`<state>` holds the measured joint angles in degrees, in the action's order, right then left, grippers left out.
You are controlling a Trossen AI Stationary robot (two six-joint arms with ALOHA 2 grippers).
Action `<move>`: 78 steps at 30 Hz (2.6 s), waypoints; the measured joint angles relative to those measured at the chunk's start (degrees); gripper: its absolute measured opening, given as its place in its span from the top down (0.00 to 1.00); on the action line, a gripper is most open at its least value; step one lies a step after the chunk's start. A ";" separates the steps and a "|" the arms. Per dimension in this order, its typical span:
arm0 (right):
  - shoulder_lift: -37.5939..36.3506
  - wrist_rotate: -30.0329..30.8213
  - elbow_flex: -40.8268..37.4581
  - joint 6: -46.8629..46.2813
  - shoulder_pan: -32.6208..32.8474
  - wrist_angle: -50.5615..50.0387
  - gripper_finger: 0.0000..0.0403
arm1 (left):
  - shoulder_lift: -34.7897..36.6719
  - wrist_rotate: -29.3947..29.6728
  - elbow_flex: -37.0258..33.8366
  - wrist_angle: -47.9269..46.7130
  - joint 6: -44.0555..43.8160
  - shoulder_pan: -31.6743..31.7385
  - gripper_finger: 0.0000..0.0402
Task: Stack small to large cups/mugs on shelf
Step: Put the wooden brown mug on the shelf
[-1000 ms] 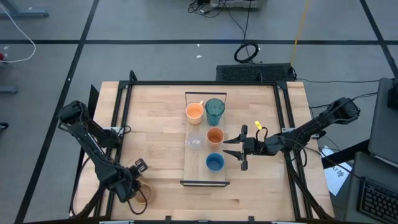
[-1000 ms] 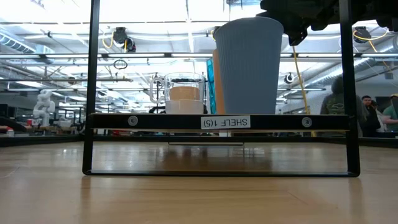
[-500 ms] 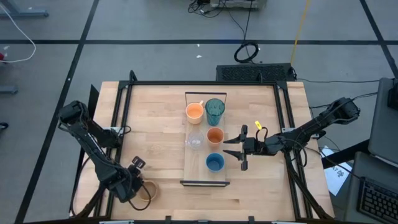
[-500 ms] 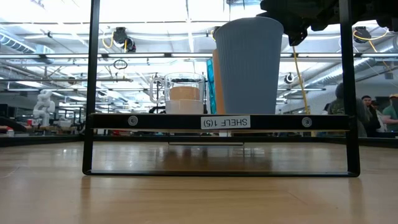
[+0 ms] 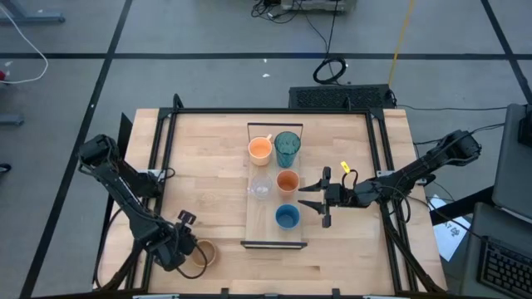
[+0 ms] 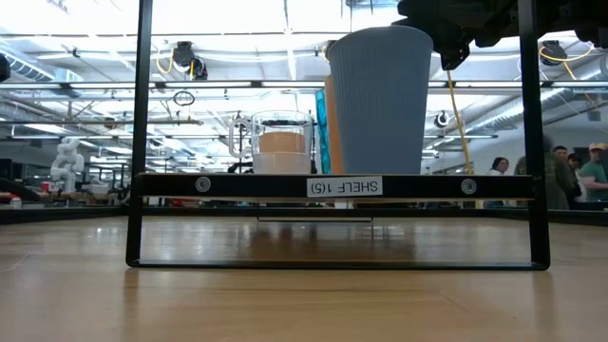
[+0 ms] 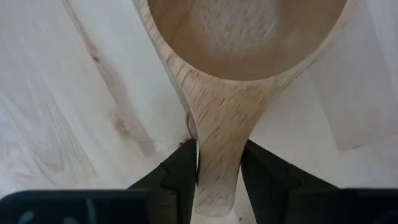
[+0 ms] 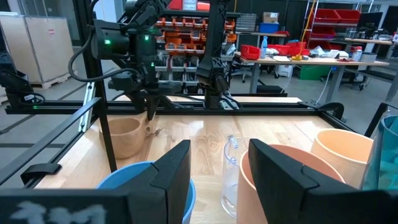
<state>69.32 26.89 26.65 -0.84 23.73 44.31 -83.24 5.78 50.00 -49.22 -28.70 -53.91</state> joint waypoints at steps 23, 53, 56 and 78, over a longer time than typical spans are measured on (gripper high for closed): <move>0.00 -0.02 0.00 0.00 0.00 0.00 0.62 | -0.04 5.41 0.00 -0.23 -5.20 0.00 0.78; 0.00 -0.02 0.00 0.68 0.02 -0.49 0.62 | 0.02 12.74 16.96 -11.50 -7.64 6.07 0.78; -0.10 -0.02 0.00 1.76 0.02 -0.57 0.62 | 0.02 12.75 17.99 -11.60 -7.88 6.75 0.78; -4.91 -0.02 0.00 4.60 0.02 -4.72 0.62 | 0.04 12.16 20.41 -15.23 -11.15 12.02 0.78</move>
<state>64.41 26.87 26.65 3.76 23.75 39.60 -83.20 17.94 70.41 -64.45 -39.85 -41.89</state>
